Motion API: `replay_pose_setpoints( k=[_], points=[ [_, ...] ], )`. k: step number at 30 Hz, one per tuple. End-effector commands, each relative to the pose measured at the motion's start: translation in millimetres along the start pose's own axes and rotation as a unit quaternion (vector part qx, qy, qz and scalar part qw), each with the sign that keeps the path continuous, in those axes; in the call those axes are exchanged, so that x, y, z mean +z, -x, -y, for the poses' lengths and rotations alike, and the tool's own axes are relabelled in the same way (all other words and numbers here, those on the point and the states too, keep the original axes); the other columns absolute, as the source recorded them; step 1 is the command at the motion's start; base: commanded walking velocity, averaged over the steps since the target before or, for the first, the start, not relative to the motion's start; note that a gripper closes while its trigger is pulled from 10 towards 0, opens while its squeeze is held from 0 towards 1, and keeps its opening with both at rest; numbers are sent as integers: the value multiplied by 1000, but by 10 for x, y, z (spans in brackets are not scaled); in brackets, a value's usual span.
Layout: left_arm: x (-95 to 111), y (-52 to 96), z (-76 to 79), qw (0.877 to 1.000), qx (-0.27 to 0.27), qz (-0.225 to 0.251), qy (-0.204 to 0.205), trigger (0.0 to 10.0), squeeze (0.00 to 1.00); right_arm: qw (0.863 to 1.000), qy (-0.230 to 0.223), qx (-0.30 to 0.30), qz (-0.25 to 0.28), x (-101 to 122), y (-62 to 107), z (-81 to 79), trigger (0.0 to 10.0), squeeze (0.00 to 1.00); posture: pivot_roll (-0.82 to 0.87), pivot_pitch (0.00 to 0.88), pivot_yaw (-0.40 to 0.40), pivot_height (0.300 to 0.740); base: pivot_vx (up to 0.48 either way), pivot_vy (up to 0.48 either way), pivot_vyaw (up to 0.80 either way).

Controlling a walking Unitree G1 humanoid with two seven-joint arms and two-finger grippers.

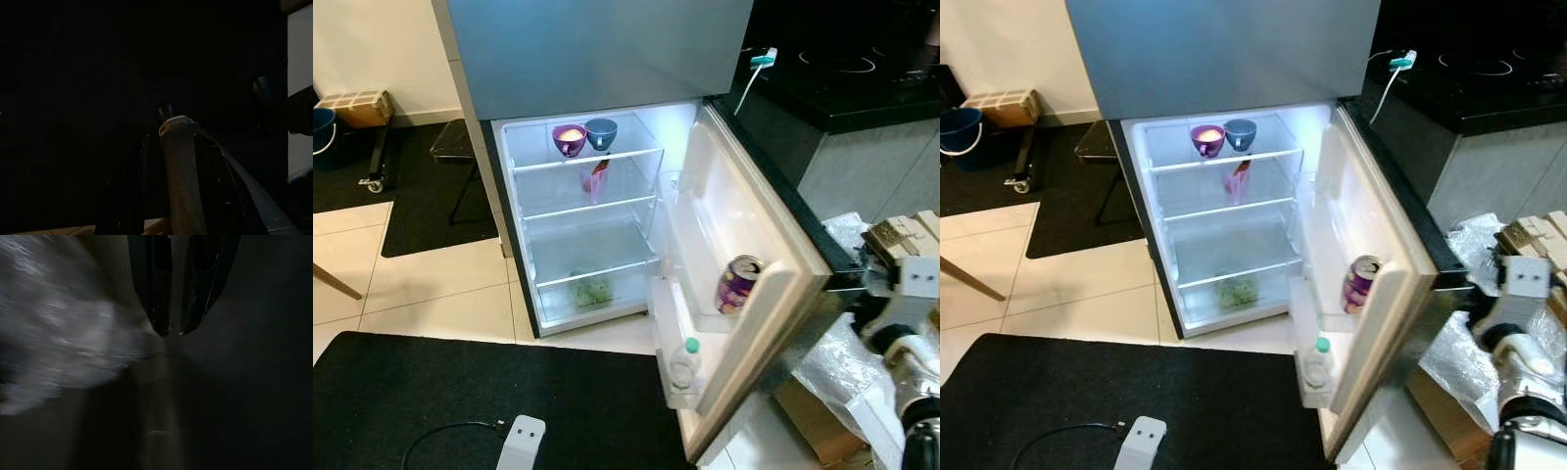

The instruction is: Restocking fridge

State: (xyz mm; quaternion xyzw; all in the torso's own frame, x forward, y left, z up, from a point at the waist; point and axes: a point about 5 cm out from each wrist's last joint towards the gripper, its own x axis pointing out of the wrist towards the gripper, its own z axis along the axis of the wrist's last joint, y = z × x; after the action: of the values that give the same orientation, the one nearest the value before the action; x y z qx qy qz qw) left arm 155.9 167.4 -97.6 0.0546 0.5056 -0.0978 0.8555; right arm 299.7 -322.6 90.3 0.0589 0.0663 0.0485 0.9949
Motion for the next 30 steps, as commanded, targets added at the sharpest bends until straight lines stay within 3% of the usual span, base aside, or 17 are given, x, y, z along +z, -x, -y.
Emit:
replay_pose_setpoints(
  k=[1,3,5,6,9,10,11,12,14,15,19,22,26,27,29,30],
  points=[
    [-15,6,-26,1000,3,-2,-1,10000,0,999,-2,49,0,-2,-64,-129,10000,0,-20,0,-6,740,0,0,0],
    [-18,7,-27,1000,2,-3,-1,10000,0,991,-22,128,12,-16,-159,-380,10000,0,-20,0,-5,740,0,0,0],
    [-23,8,-28,1000,2,-4,-2,10000,0,976,-32,216,15,-52,-232,-687,10000,0,-20,0,-5,740,0,0,0],
    [-23,8,-28,1000,2,-4,-2,10000,0,976,-32,216,15,-52,-232,-687,10000,0,-20,0,-5,740,0,0,0],
    [-33,10,-31,1000,3,-5,-3,10000,0,929,-44,366,22,-88,-259,-1332,10000,0,-19,0,-9,740,0,0,0],
    [-33,10,-31,1000,3,-5,-3,10000,0,929,-44,366,22,-88,-259,-1332,10000,0,-19,0,-9,740,0,0,0],
    [-34,10,-32,1000,3,-6,-4,10000,0,913,-52,404,27,-79,-241,-1516,10000,0,-19,0,-9,740,0,0,0],
    [-34,10,-32,1000,3,-6,-4,10000,0,913,-52,404,27,-79,-241,-1516,10000,0,-19,0,-9,740,0,0,0],
    [-33,9,-30,1000,3,-6,-5,10000,0,892,-66,446,38,-50,-221,-1730,10000,0,-14,0,-11,740,0,0,0],
    [-31,9,-28,1000,3,-6,-5,10000,0,893,-67,443,40,-52,-241,-1746,10000,0,-13,0,-12,740,0,0,0],
    [-25,8,-29,1000,2,-5,-7,10000,0,947,-13,321,-4,-257,-362,-1427,10000,0,-13,0,-11,740,0,0,0],
    [-21,8,-34,1000,3,-6,-8,10000,0,973,37,219,-62,-446,-329,-1176,10000,0,-17,0,-10,740,0,0,0],
    [-18,8,-37,1000,3,-6,-9,10000,0,982,52,152,-103,-581,-265,-1030,10000,0,-17,0,-10,740,0,0,0],
    [-13,7,-40,1000,4,-6,-10,10000,0,981,63,93,-158,-785,-141,-908,10000,0,-19,0,-9,740,0,0,0],
    [-9,7,-40,1000,4,-5,-10,10000,0,979,65,77,-175,-847,-98,-879,10000,0,-18,0,-9,740,0,0,0],
    [-2,6,-41,1000,4,-5,-10,10000,0,975,65,52,-208,-995,1,-832,10000,0,-17,0,-8,740,0,0,0]
  ],
)
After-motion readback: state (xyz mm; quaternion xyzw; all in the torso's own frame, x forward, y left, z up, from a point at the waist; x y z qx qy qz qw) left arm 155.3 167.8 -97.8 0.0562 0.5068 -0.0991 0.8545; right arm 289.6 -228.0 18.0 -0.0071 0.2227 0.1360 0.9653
